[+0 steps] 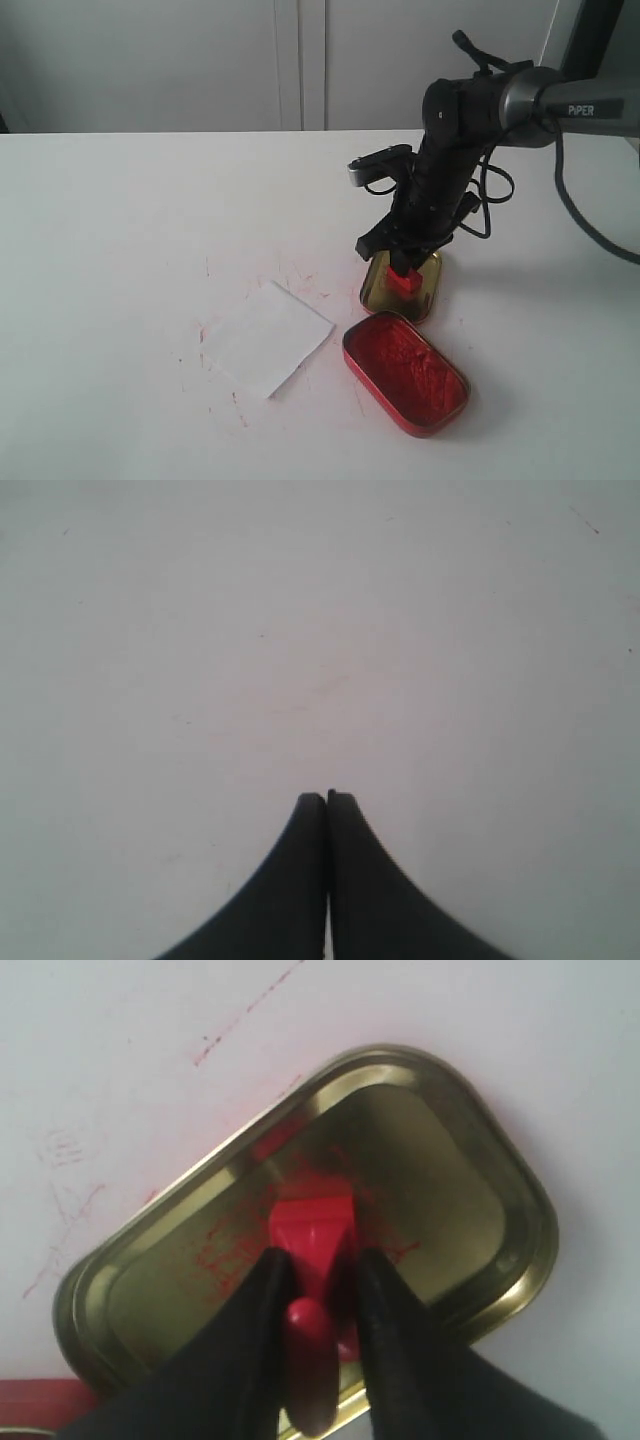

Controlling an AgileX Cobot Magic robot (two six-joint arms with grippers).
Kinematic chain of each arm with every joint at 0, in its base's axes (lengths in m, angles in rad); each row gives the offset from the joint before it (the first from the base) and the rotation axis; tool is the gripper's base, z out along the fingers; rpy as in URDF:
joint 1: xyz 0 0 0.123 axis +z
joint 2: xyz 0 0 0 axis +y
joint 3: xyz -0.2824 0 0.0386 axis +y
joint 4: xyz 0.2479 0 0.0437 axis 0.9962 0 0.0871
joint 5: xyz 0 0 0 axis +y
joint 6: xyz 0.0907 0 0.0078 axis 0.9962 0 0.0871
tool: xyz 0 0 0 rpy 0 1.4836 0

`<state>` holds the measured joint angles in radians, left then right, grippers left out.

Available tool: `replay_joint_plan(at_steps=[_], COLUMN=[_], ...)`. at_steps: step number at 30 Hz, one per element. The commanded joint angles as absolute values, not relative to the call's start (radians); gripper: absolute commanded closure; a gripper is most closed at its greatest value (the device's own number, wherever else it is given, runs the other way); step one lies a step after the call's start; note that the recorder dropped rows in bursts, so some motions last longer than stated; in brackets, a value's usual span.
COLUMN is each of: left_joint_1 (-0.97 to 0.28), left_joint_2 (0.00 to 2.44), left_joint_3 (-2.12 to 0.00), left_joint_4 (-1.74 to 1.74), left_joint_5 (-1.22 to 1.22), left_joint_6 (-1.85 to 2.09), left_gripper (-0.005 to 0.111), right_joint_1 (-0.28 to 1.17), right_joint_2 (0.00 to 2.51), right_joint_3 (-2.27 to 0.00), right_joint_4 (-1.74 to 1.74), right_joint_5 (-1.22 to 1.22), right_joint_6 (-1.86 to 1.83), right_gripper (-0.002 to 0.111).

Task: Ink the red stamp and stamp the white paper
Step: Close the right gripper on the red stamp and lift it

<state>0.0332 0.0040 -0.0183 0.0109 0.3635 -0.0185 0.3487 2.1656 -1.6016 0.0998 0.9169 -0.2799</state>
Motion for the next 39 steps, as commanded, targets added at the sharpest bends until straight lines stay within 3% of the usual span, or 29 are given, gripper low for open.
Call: replay_joint_plan(at_steps=[1,7,31,39], left_joint_1=[0.024,0.024,0.024,0.024], left_joint_2=[0.0,0.0,0.0,0.0], left_joint_3=[-0.011,-0.011,-0.011,-0.011], left_joint_4=[0.008,0.008,0.008,0.008], left_joint_5=[0.363,0.363,0.363,0.363], left_joint_6=[-0.022,-0.022,-0.022,-0.022], left_gripper=[0.107,0.107,0.107,0.107], right_joint_1=[0.351,0.351,0.351,0.353], right_joint_2=[2.172,2.172,2.012,1.887], right_joint_3=[-1.603,-1.605,-1.601,-1.43], right_joint_4=[0.095,0.095,0.095,0.101], right_joint_5=[0.929,0.934,1.072,1.009], right_joint_6=[-0.285,-0.285,-0.198,-0.172], right_gripper=[0.09,0.108,0.108,0.108])
